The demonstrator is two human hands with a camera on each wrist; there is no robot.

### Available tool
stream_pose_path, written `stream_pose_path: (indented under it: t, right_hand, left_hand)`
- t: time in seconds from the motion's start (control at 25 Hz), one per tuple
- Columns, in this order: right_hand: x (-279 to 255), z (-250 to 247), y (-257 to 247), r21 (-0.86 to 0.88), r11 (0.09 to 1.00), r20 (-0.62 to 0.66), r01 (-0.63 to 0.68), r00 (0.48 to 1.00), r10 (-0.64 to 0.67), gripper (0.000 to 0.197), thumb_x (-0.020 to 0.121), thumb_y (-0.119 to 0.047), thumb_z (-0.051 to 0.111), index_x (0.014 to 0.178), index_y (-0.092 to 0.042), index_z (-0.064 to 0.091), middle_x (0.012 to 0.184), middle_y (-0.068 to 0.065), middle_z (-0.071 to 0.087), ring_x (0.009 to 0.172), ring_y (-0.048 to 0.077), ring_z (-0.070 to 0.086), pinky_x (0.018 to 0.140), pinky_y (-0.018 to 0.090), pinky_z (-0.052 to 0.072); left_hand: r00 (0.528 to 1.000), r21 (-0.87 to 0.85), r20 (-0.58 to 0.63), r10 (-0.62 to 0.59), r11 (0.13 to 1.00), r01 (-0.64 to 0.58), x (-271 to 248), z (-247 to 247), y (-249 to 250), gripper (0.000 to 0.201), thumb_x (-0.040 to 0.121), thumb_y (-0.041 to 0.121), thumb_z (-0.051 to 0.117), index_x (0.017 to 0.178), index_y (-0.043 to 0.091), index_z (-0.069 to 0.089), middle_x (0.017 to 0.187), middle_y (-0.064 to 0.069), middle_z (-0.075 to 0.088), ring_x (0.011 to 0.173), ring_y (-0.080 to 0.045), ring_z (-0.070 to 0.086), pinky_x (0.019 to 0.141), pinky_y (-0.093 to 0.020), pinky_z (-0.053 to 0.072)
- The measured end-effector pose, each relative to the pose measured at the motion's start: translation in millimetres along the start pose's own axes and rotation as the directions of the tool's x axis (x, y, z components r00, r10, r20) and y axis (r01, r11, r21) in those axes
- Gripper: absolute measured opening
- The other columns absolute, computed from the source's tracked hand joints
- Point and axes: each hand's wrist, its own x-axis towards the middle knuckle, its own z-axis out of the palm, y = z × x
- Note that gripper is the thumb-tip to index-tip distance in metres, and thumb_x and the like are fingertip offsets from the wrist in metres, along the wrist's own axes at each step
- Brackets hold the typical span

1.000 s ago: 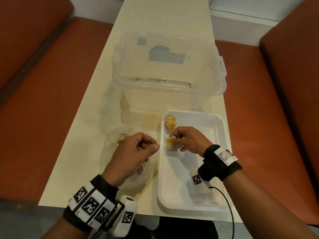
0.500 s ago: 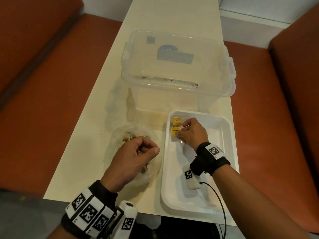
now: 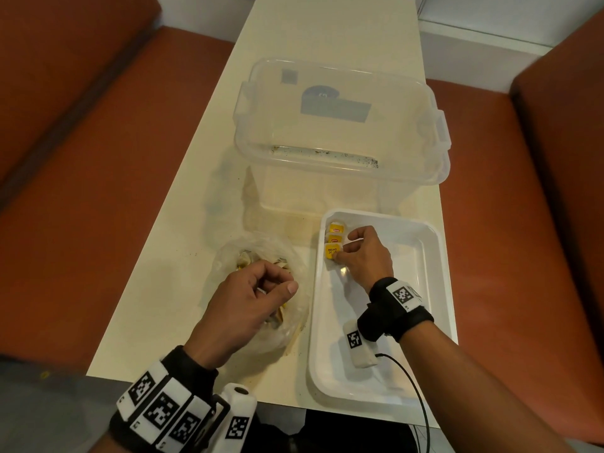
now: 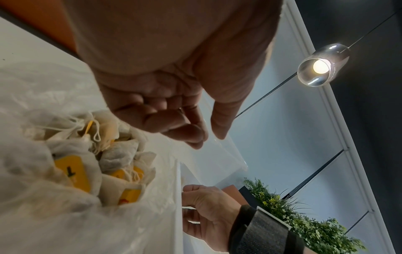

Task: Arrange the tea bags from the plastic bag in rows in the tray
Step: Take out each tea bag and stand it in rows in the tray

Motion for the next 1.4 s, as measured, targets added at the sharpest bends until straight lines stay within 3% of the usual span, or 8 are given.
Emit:
stream_pose_path:
  t: [0.36,0.56,0.76,0.88,1.0,1.08,1.28,1.4]
  right_hand:
    - [5.3,3.6,-0.8,0.031,1.000,-0.014,-0.001,1.000,0.001,0.043,0.075,-0.022,0.081,0.103,-0.024,0.050,0.088,0.001,0.070,0.082,0.026,0.070,0.082,0.048,0.057]
    - [5.6,2.6,3.8,0.051,0.999,0.005,-0.007,1.000,0.007,0.040,0.077,-0.023,0.081,0.102,-0.026,0.050,0.089,-0.001,0.070,0.082,0.025,0.071,0.083,0.048,0.057]
    - [-9.4,-7.6,-3.8,0.039,0.999,-0.093,0.034,0.995,-0.030,0.029,0.084,-0.030,0.075,0.102,-0.023,0.053,0.091,-0.005,0.066,0.084,0.022,0.066,0.073,0.036,0.052]
    - [-39.7,-12.2,-23.3,0.043,0.986,-0.016,0.164,0.986,-0.163,0.015,0.086,-0.035,0.072,0.091,-0.029,0.059,0.079,-0.005,0.068,0.076,0.020,0.065,0.072,0.039,0.054]
    - [-80.4,-13.4,-43.0,-0.085,0.965,0.333,0.249,0.920,-0.208,0.017,0.088,-0.043,0.070,0.096,-0.032,0.060,0.071,-0.008,0.074,0.058,0.011,0.065,0.063,0.030,0.054]
    - [-102.3,-9.8,-51.1,-0.156,0.957,0.461,0.245,0.875,-0.149,0.024,0.089,-0.047,0.069,0.106,-0.036,0.055,0.073,-0.009,0.076,0.053,0.004,0.065,0.058,0.021,0.048]
    - [-117.4,9.8,-48.7,-0.270,0.918,0.515,0.291,0.849,-0.118,0.022,0.092,-0.047,0.063,0.112,-0.041,0.057,0.085,-0.007,0.077,0.056,0.004,0.069,0.073,0.025,0.054]
    - [-116.2,16.6,-47.7,-0.286,0.910,0.538,0.302,0.836,-0.108,0.031,0.093,-0.046,0.062,0.119,-0.030,0.066,0.103,-0.010,0.072,0.052,0.003,0.067,0.074,0.022,0.052]
  left_hand:
    - [1.000,0.001,0.003,0.006,1.000,-0.006,0.0,-5.0,3.2,0.005,0.088,0.030,0.073,0.089,0.026,0.072,0.077,0.006,0.070,0.063,-0.015,0.064,0.068,-0.037,0.056]
    - [0.994,-0.005,-0.095,0.052,0.999,-0.053,5.0,-30.4,10.4,0.002,0.090,0.022,0.070,0.090,0.023,0.072,0.076,0.002,0.070,0.059,-0.005,0.059,0.052,-0.016,0.043]
    - [0.989,0.231,-0.111,0.096,0.971,-0.069,11.5,-53.6,4.5,0.012,0.092,0.019,0.067,0.095,0.030,0.072,0.080,0.009,0.070,0.063,-0.003,0.063,0.057,-0.016,0.046]
    - [0.994,0.507,0.047,0.098,0.855,-0.108,11.0,-47.4,-1.1,0.016,0.091,0.024,0.066,0.101,0.037,0.070,0.091,0.021,0.069,0.075,0.002,0.064,0.069,-0.022,0.053]
    - [0.962,0.687,0.263,0.077,0.685,-0.243,12.4,-33.6,-11.8,0.023,0.088,0.039,0.066,0.111,0.044,0.063,0.109,0.023,0.065,0.089,0.000,0.061,0.074,-0.026,0.050]
    - [0.940,0.764,0.338,0.055,0.567,-0.308,15.0,-27.9,-19.4,0.030,0.088,0.044,0.063,0.117,0.045,0.058,0.118,0.023,0.059,0.099,-0.003,0.057,0.071,-0.026,0.043]
    - [0.929,0.842,0.366,0.055,0.405,-0.356,20.5,-26.4,-33.7,0.039,0.088,0.047,0.062,0.125,0.045,0.048,0.118,0.018,0.059,0.105,-0.012,0.056,0.068,-0.027,0.040]
    - [0.932,0.860,0.353,0.083,0.364,-0.358,22.9,-27.3,-37.3,0.025,0.089,0.047,0.060,0.112,0.039,0.056,0.110,0.015,0.063,0.100,-0.014,0.059,0.067,-0.030,0.044]
